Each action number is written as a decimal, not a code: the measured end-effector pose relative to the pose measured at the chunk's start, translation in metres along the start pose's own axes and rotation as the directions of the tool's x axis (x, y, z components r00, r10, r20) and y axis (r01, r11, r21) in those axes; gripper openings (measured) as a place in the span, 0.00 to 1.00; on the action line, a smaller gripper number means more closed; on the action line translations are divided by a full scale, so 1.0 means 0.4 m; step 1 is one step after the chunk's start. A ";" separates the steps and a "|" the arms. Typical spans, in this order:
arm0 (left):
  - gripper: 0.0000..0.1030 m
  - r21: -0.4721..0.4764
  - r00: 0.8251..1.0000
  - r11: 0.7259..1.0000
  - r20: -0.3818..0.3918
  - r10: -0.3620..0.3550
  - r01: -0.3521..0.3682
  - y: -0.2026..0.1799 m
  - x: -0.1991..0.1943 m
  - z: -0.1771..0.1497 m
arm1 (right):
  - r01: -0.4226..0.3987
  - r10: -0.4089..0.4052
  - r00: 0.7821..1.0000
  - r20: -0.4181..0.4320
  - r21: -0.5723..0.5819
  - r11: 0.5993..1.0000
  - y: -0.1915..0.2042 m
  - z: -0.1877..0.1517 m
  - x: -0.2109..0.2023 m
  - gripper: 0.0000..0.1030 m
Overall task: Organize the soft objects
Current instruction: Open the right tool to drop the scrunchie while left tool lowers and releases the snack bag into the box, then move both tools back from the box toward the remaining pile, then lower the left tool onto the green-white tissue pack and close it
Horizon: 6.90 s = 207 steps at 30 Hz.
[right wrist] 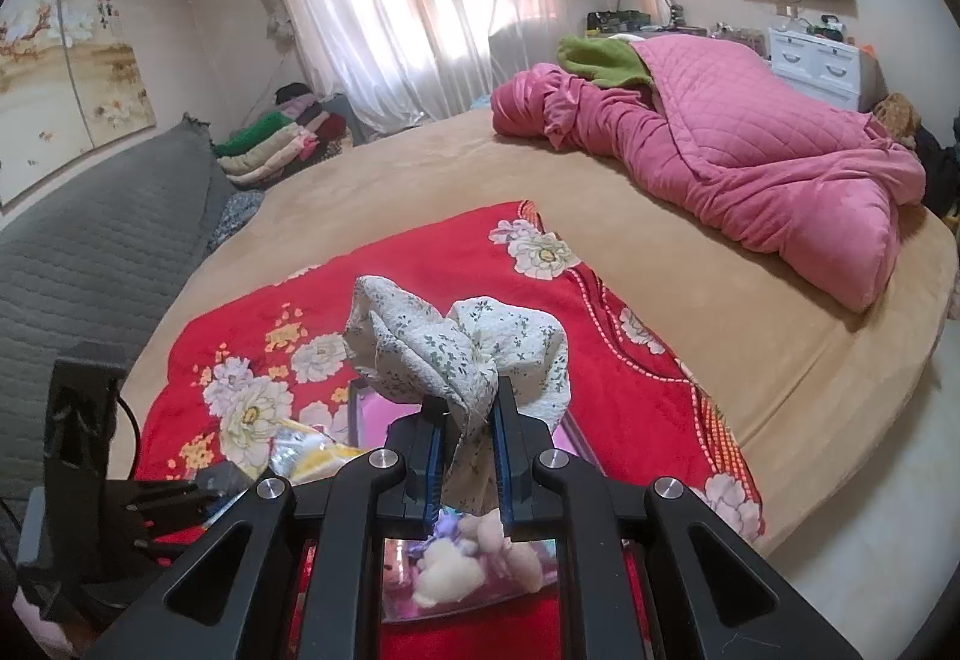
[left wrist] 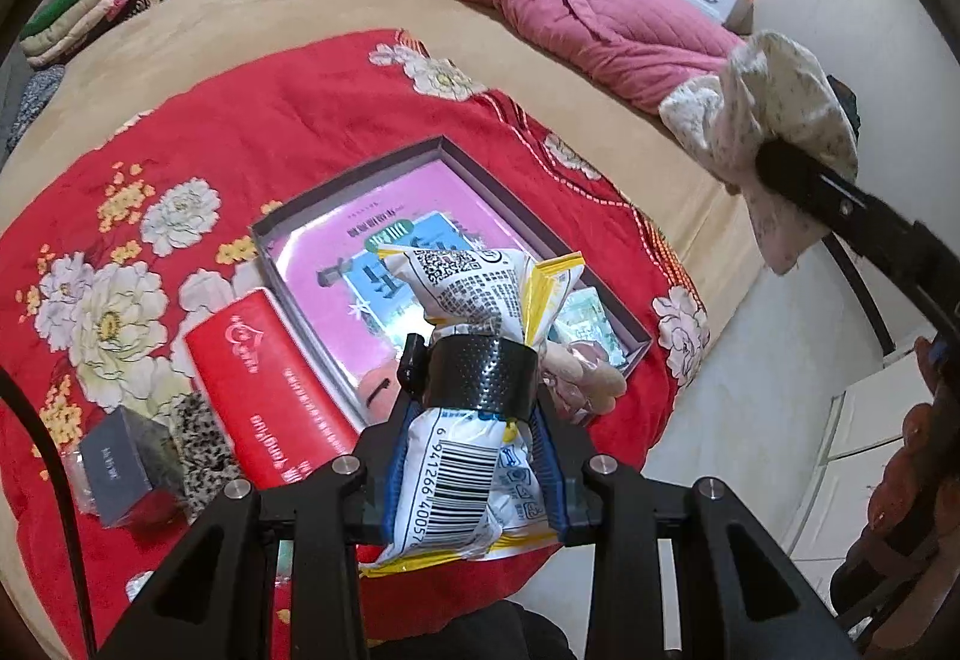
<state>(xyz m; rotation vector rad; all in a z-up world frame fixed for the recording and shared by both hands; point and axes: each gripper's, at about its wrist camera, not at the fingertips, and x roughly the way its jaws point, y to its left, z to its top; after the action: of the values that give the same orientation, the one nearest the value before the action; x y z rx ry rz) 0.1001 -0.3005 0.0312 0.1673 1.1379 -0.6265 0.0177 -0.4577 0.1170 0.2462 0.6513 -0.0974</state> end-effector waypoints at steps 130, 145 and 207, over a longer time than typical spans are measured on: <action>0.71 -0.046 0.999 0.999 0.033 -0.021 0.023 0.098 -0.055 -0.052 | 0.007 -0.007 0.994 -0.109 0.001 1.000 0.055 -0.074 0.046 0.72; 0.72 -0.157 0.993 0.987 0.106 0.043 -0.026 0.236 -0.203 -0.158 | -0.044 0.038 0.997 -0.072 -0.089 0.995 0.210 -0.090 0.009 0.72; 0.73 -0.492 0.988 0.857 -0.067 0.139 -0.154 0.678 -0.190 -0.541 | -0.198 -0.009 0.942 -0.335 -0.580 0.790 0.652 -0.392 0.184 0.72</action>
<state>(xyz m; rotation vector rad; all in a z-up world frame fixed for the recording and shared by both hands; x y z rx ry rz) 0.0554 0.0436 -0.0444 -0.1803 1.2664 -0.1792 0.0274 -0.1663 0.0026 -0.3443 0.9617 0.2617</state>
